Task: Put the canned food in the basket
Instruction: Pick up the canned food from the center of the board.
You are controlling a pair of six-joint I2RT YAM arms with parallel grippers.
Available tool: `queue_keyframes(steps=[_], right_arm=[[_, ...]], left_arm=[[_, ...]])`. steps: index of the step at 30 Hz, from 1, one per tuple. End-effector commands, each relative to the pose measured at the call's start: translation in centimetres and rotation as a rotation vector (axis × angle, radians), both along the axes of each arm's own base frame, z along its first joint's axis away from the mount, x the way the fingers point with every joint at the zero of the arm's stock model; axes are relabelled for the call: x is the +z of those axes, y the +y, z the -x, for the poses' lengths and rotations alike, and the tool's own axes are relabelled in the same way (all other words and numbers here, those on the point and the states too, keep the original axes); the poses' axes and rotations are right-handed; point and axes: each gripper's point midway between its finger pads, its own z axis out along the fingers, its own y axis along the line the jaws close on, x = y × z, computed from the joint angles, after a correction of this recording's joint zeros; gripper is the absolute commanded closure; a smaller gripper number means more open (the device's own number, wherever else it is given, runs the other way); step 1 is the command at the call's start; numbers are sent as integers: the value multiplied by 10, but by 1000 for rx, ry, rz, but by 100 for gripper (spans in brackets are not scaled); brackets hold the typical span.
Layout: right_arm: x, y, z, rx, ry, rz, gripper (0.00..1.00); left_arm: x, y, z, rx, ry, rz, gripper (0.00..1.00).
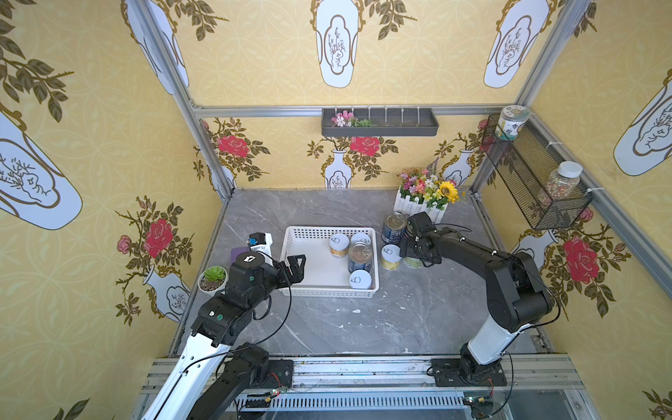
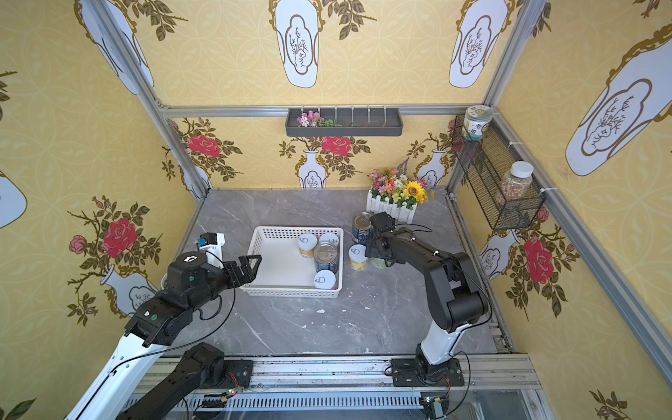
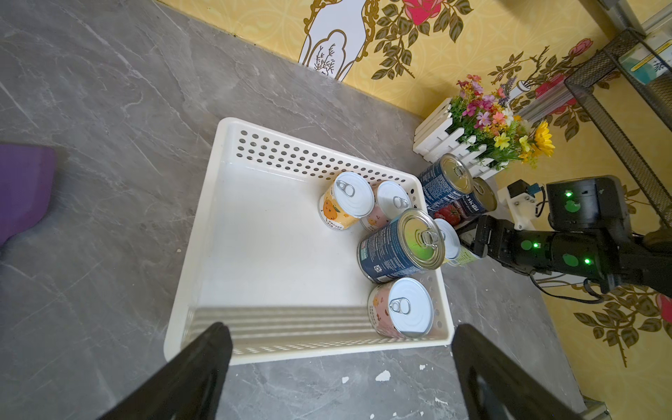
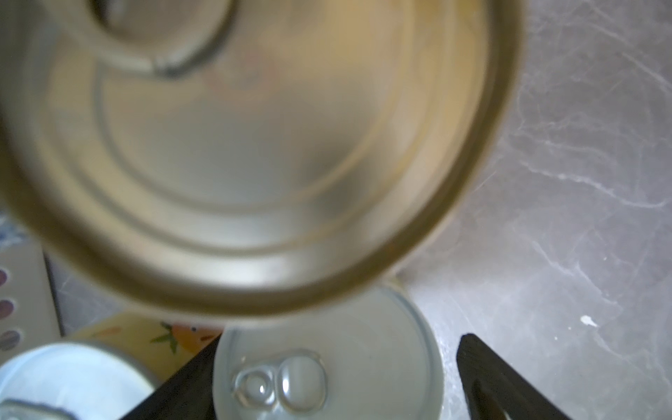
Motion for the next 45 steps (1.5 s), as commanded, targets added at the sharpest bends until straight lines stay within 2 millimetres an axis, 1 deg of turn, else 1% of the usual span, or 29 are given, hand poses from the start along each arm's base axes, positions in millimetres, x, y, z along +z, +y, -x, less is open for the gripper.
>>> queue_keyframes(steps=[1,3,6,9,10,19,23,26,30,37,42,45], right_arm=[[4,1,1,-7,-12,0,0],[5,3,1,-1,-14,-5,5],[5,3,0,3,-13,-3,9],[4,3,-1,6,-11,0,17],[5,4,-2,8,-11,0,18],[5,2,-10,7,2,23,19],[6,2,-10,8,1,27,22],[13,1,-8,6,-17,34,23],[28,4,-3,13,-52,42,24],[61,9,10,30,-115,42,26],[98,21,24,59,-193,35,26],[126,37,36,100,-247,40,26]], left_arm=[[1,0,-2,3,-9,5,0],[1,0,-2,3,-8,6,0],[0,0,-2,3,-8,4,0],[0,0,-2,4,-7,4,0],[0,0,-2,7,-8,4,0],[0,0,-3,6,-5,3,0],[-1,0,-3,6,-3,2,0],[-1,-1,-3,3,-1,2,0],[-1,0,-4,7,-1,1,0],[-2,0,-4,8,4,3,0],[-2,1,-5,4,4,4,0],[-1,2,-6,10,1,7,0]])
